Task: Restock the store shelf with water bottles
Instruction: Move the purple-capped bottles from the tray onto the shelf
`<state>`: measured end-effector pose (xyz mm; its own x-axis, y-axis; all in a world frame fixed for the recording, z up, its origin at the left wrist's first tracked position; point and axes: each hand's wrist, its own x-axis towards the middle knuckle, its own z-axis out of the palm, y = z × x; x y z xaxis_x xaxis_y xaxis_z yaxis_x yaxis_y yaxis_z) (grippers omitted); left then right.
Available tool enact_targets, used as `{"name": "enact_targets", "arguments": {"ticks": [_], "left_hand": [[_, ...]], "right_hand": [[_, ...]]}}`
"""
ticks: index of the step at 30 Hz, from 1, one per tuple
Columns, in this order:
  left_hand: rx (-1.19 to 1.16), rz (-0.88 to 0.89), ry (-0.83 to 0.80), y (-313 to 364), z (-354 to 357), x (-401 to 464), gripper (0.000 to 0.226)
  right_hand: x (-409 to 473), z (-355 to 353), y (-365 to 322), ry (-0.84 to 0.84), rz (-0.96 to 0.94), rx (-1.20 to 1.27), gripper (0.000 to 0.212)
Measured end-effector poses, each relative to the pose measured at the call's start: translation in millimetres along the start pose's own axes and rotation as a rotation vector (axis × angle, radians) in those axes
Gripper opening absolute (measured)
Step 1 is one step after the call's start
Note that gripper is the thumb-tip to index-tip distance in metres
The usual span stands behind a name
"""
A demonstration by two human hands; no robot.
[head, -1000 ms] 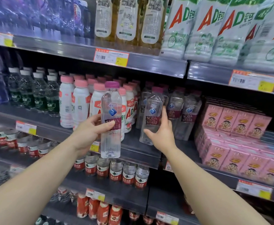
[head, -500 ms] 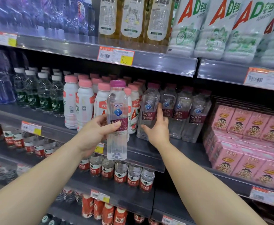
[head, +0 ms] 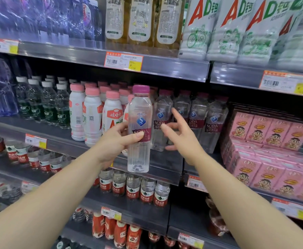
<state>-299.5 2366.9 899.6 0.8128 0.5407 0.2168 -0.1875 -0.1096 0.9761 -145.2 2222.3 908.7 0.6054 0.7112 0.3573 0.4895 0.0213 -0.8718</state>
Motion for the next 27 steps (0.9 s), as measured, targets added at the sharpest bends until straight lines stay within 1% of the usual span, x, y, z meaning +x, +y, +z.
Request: {"name": "enact_targets", "arguments": {"ticks": [2,3,5,8,10,12,16,18,22,27], "left_hand": [[0.006,0.012,-0.033,5.8,15.7,3.0,0.039],[-0.015,0.005,-0.047,8.3,25.3,4.9,0.038],[-0.074,-0.016,-0.057,11.0,43.2,11.7,0.041],[-0.085,-0.026,-0.109,17.1,62.0,25.2,0.05],[-0.069,-0.041,-0.103,19.6,66.2,32.0,0.058],[0.001,-0.051,-0.046,17.3,63.9,34.5,0.067],[0.136,-0.061,-0.035,4.0,53.1,25.2,0.053],[0.206,-0.053,-0.039,-1.5,50.3,21.0,0.049],[0.405,0.021,-0.037,-5.9,47.4,17.9,0.052],[0.66,0.104,-0.04,-13.6,45.3,14.1,0.058]], "right_hand": [[-9.5,-5.8,-12.6,-0.198,-0.04,-0.061,0.09],[-12.0,-7.7,-15.4,-0.241,-0.075,-0.121,0.098],[-13.8,-13.8,-18.2,-0.185,-0.111,-0.194,0.104],[-13.6,-30.5,-16.3,-0.071,-0.111,-0.195,0.099],[-13.4,-39.1,-9.7,-0.018,-0.095,-0.228,0.099],[-10.1,-42.0,2.5,0.049,-0.05,-0.229,0.101],[-0.4,-35.4,30.0,0.109,0.044,-0.227,0.1],[5.2,-31.1,34.6,0.153,0.067,-0.215,0.099],[15.5,-28.1,38.3,0.175,0.095,-0.268,0.097],[18.7,-24.5,42.1,0.203,0.119,-0.278,0.092]]}}
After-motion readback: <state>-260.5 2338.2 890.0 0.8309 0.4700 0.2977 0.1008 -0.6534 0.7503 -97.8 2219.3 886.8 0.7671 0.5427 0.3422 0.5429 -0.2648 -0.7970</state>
